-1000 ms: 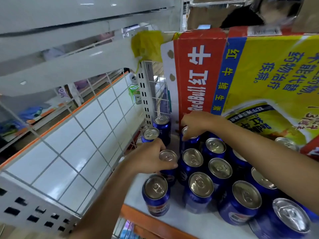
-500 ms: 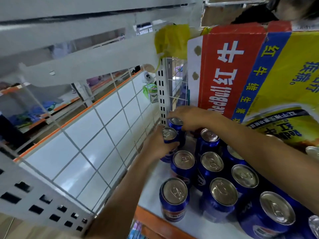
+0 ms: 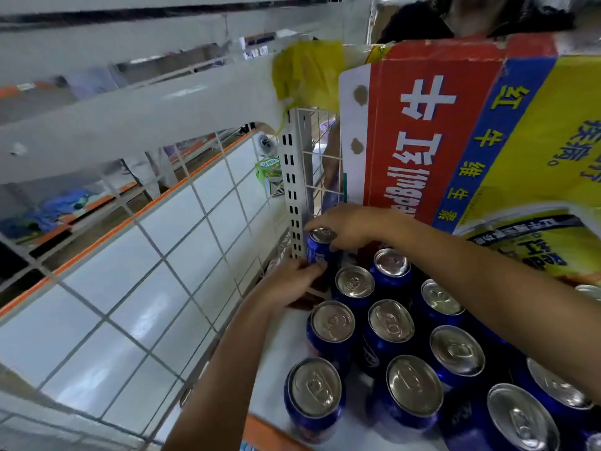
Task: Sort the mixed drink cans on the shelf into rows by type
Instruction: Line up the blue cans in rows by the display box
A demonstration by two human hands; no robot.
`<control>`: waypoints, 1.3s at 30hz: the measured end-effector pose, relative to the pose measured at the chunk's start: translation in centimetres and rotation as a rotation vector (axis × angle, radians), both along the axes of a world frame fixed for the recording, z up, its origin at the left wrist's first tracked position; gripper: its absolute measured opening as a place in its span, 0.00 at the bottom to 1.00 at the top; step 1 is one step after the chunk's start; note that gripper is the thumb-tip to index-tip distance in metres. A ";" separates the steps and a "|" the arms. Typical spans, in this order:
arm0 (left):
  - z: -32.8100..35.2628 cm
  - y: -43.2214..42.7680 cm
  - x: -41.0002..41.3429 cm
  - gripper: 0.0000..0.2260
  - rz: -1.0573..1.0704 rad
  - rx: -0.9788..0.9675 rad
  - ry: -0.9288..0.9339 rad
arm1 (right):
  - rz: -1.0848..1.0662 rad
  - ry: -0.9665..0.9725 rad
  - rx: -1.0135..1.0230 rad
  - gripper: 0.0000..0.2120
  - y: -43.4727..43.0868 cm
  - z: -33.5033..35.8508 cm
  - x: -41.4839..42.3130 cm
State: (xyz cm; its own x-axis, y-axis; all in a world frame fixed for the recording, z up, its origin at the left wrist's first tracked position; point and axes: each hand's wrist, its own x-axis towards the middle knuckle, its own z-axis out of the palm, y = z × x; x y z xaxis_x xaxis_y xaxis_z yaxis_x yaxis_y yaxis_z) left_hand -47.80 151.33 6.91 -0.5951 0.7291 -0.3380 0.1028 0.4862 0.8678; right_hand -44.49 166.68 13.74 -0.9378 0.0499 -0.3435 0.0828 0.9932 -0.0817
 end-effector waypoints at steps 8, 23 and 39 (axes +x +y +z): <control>-5.1 1.7 -1.7 0.24 0.071 -0.070 0.249 | 0.004 0.020 -0.036 0.26 0.4 0.3 0.0; -7.0 2.9 -1.3 0.25 0.098 0.197 0.307 | -0.047 0.098 -0.069 0.20 1.9 -0.4 1.2; -7.3 3.0 -2.6 0.25 -0.025 0.258 0.314 | -0.066 0.161 -0.021 0.26 2.5 -1.5 2.4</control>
State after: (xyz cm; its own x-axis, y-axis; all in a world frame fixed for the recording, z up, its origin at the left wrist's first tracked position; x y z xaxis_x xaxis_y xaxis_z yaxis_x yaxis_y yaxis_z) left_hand -50.44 154.29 -0.41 -0.6214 0.7817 0.0535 0.3910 0.2502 0.8857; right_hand -42.04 169.22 12.19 -0.9758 0.1071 -0.1908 0.1315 0.9840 -0.1202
